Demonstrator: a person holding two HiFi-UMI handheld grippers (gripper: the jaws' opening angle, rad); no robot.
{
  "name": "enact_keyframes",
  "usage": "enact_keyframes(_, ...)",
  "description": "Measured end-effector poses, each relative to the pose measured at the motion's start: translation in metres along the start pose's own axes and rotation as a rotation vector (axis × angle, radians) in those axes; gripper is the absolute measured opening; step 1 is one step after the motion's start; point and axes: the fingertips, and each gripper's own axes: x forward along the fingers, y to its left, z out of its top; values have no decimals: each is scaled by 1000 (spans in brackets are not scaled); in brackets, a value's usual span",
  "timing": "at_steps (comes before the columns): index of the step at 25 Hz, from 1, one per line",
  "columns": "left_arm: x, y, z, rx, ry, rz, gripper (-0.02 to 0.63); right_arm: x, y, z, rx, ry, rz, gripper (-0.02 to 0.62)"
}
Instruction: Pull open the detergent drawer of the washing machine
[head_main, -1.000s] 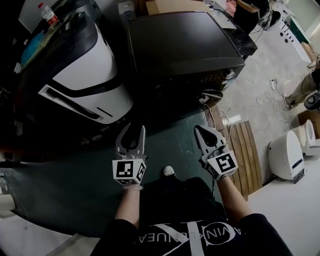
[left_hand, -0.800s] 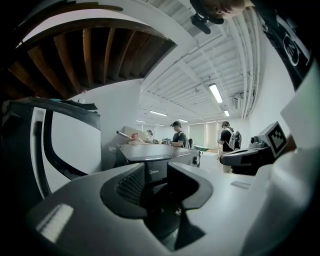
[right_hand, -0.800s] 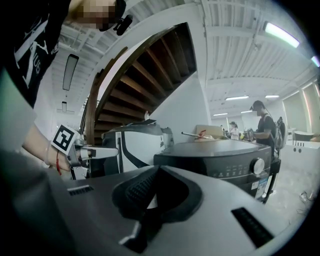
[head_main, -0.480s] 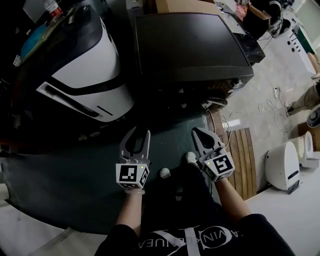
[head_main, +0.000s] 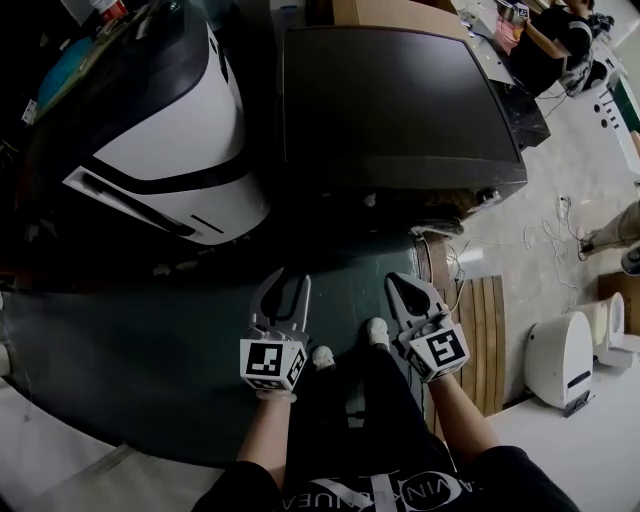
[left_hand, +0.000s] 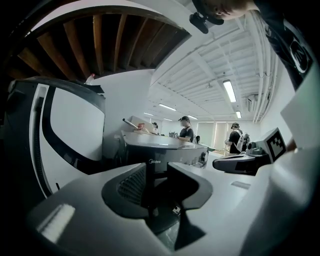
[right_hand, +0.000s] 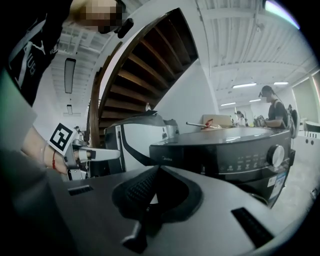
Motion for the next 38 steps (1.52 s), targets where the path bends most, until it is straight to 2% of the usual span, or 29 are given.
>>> enact_keyframes(3,13,-3,-6,-45,1,-2,126,7,-7,-7,15,7,8,11)
enact_keyframes(10,46,-8,-25,-90,3,4,126,24,-16,-25,33,24,48,12)
enact_keyframes(22,92,10,-59,-159,-10,39,126,64,-26,-57,33,19,83,11)
enact_keyframes(27,114,17,-69,-245,-29,13,126,78,-29,-70,63,36,83,12)
enact_keyframes(32,133,18,-74,-376,-60,-28,126,83,-27,-83,80,46,100,12)
enact_keyframes(38,155,20,-73,-452,-98,-94,126,90,-34,-93,65,63,111,11)
